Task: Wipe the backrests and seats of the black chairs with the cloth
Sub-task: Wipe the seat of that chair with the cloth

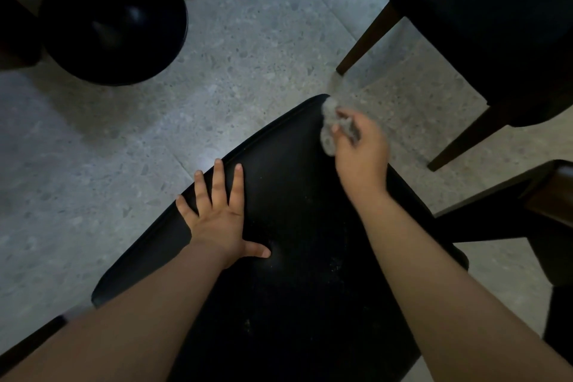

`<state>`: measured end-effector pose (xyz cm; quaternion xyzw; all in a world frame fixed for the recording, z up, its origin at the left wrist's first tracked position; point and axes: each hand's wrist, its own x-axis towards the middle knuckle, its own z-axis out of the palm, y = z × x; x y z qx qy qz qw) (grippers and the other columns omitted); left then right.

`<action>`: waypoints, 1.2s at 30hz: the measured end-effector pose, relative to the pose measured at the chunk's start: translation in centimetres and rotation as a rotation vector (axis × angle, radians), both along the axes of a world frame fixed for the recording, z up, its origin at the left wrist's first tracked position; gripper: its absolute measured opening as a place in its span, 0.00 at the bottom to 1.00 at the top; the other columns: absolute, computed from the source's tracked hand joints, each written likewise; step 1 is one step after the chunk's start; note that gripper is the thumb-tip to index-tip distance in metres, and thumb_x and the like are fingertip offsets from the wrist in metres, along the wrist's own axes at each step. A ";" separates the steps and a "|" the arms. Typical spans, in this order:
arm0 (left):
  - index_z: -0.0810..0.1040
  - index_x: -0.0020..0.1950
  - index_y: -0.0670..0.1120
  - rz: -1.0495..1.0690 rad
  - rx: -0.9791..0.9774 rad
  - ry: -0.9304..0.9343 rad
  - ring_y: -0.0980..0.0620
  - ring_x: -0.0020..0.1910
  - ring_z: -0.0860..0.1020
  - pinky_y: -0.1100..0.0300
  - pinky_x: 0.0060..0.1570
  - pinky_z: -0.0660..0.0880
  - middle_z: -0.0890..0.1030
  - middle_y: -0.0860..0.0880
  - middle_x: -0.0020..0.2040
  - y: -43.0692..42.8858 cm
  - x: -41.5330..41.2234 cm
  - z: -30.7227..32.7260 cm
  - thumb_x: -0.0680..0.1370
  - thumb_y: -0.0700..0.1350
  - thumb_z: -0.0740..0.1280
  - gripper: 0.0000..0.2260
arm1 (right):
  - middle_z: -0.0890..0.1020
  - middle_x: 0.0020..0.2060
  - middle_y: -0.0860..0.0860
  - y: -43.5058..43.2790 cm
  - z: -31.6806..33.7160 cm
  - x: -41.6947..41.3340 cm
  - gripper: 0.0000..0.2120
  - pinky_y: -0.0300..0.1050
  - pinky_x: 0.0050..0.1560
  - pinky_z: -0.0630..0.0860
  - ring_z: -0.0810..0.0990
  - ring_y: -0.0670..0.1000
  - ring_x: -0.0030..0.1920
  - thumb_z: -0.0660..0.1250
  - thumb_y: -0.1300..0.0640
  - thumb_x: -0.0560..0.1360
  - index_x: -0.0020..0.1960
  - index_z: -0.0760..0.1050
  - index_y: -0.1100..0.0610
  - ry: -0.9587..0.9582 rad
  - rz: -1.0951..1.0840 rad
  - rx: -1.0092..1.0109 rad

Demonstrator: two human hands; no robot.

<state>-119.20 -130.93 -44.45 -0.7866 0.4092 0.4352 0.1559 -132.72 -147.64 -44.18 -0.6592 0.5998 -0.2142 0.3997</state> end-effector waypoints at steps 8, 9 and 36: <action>0.16 0.66 0.53 -0.002 -0.005 0.003 0.36 0.70 0.22 0.29 0.68 0.36 0.14 0.46 0.65 0.0 0.0 -0.3 0.61 0.70 0.74 0.68 | 0.78 0.57 0.47 -2.6 -1.0 3.0 0.14 0.39 0.57 0.75 0.76 0.45 0.56 0.62 0.57 0.81 0.65 0.76 0.50 0.061 0.076 0.062; 0.16 0.66 0.53 -0.001 -0.006 0.001 0.36 0.70 0.22 0.29 0.68 0.36 0.14 0.46 0.65 0.0 0.0 -0.3 0.61 0.69 0.74 0.68 | 0.78 0.59 0.47 -2.0 -0.9 2.6 0.14 0.37 0.58 0.74 0.76 0.44 0.57 0.63 0.58 0.80 0.65 0.76 0.49 0.028 0.145 0.078; 0.28 0.76 0.52 0.089 -0.326 0.073 0.47 0.76 0.30 0.37 0.73 0.36 0.29 0.52 0.77 2.5 1.4 0.2 0.58 0.67 0.78 0.68 | 0.78 0.60 0.44 3.1 -0.5 4.8 0.15 0.37 0.59 0.76 0.76 0.40 0.55 0.64 0.60 0.79 0.64 0.77 0.50 -0.021 0.129 0.104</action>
